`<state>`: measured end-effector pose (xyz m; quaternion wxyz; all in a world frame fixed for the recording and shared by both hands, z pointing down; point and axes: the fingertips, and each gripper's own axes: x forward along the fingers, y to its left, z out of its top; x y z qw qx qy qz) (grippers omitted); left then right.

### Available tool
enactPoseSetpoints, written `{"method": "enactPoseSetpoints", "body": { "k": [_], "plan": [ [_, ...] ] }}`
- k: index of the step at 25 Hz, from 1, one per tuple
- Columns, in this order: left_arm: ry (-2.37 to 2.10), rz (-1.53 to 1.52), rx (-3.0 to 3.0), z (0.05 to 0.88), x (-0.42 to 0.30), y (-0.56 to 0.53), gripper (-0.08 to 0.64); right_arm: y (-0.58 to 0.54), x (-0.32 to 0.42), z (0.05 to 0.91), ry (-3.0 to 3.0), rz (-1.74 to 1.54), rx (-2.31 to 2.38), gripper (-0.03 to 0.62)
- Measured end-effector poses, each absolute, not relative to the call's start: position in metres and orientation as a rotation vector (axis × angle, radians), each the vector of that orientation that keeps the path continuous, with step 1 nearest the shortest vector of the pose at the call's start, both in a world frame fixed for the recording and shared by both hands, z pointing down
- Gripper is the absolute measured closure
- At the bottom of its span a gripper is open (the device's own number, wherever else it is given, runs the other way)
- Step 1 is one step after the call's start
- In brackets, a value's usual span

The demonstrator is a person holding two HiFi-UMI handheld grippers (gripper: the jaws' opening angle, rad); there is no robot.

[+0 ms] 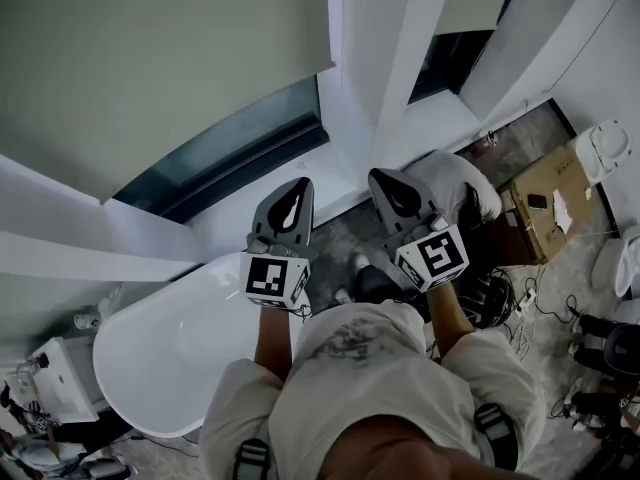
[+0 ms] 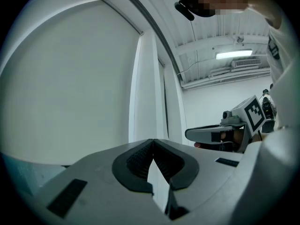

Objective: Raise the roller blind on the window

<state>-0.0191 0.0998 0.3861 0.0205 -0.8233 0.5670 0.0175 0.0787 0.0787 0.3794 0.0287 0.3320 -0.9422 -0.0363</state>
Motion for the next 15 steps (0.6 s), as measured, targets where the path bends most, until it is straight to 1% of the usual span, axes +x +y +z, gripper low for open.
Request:
{"method": "enactPoseSetpoints", "body": {
  "k": [15],
  "plan": [
    [1.813, 0.035, -2.542, 0.390, -0.011, -0.001, 0.553, -0.016, 0.083, 0.384, -2.948, -0.064, 0.947, 0.531]
  ]
}}
